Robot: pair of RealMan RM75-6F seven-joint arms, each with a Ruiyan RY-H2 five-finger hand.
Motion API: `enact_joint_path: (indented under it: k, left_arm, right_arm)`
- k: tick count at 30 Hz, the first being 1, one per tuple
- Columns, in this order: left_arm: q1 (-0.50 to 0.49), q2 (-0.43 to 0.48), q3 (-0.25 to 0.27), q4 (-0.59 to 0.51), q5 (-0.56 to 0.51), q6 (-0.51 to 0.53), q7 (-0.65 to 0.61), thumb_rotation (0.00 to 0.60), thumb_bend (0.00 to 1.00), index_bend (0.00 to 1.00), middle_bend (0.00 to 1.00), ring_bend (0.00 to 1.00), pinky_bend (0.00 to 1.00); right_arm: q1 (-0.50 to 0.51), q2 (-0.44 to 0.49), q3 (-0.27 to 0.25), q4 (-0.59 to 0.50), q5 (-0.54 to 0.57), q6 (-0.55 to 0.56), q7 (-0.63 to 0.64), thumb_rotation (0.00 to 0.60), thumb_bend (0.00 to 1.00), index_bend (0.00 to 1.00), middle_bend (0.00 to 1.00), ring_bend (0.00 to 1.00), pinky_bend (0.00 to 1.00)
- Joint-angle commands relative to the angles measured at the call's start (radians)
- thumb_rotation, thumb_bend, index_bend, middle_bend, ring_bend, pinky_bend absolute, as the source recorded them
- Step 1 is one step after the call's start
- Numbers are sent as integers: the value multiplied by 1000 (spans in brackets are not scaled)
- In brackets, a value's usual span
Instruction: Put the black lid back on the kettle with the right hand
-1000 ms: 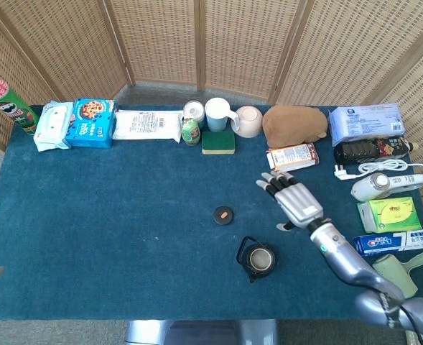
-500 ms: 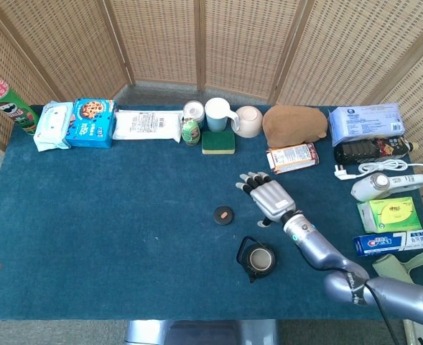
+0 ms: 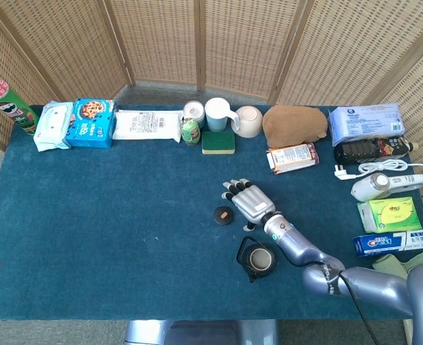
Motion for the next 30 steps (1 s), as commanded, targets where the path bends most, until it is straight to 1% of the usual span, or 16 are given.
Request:
enact_joint_path:
  k: [1,6,16,24,30]
  left_arm:
    - [1,2,0,2,-1,-1,-5,600,56,0,0,0,42]
    - [-1,4,-1,4,-7,-7,-6,600,57,0,0,0,42]
    - [-1,6,-1,2,-6,-11,-10,600,57,0,0,0,42]
    - [0,8,0,4,-4,-10,-16,600,56,0,0,0,42]
    - [-2,9,-1,4,-7,-15,-19,600,56,0,0,0,42]
  right_arm:
    - [13,-15,-12,16,8,0,-8,600,216,184,41,33,0]
    - [30,-36,-24,32,13,7,-17,600,217,200,44,37,0]
    - [56,-61,-25,63,23,4,-10,600,238,250,50,42,0]
    - [74,-82,-32,95,48,3,-14,600,243,265,53,44,0]
    - [81,-100,-37,108,44,11,-3,600,243,279,58,48,0]
